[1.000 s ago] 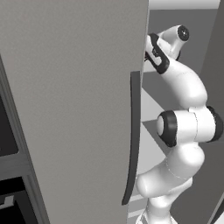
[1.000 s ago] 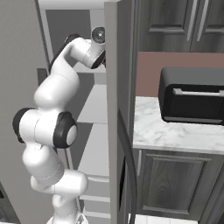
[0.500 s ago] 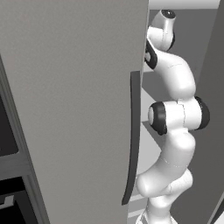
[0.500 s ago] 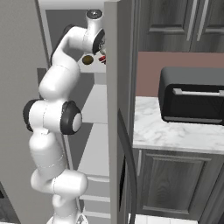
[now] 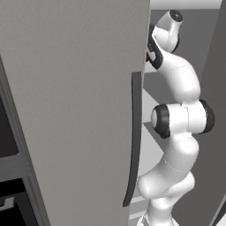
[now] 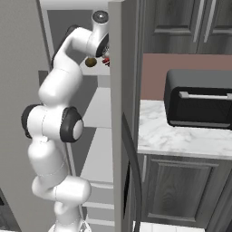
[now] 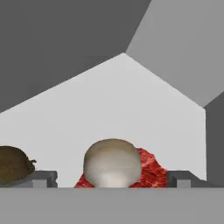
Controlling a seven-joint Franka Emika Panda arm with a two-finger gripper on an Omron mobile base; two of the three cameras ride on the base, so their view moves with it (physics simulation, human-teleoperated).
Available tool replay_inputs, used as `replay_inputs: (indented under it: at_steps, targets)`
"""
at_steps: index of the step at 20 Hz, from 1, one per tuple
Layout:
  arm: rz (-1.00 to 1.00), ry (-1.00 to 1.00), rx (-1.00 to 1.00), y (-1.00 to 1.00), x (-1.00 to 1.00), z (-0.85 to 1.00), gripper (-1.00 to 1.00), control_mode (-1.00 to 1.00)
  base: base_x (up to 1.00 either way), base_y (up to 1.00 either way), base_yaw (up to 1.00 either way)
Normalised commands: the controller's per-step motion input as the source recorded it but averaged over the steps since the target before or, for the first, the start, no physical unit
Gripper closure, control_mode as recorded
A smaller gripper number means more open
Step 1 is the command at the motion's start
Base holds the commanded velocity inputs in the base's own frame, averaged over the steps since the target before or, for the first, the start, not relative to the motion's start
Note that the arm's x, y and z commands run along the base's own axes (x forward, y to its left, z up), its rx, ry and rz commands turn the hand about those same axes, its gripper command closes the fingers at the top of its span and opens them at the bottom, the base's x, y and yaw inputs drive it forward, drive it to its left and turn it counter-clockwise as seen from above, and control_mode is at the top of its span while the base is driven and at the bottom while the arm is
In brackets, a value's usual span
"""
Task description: Take the mushroom and steak from the second highest rack and move them to the highest rack where the fish and kiwi are located, to maximize freezer space. Close the freezer door after rearranging.
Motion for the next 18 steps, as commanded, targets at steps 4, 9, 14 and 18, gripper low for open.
replay_inputs:
  at_steps: [4, 9, 14, 18]
  targets:
    - [0.19, -0.24, -0.01, -0.01, -0.80, 0.02, -1.00, -1.00, 0.00, 0.00, 0.00]
    - [0.11, -0.22, 0.00, -0.07, -0.96, 0.36, -1.00, -1.00, 0.00, 0.00, 0.00]
    - [0.03, -0.15, 0.00, -0.04, -0.99, 0.21, -1.00, -1.00, 0.00, 0.00, 0.00]
    - [0.00, -0.10, 0.00, 0.00, -1.00, 0.27, -1.00, -1.00, 0.00, 0.00, 0.00]
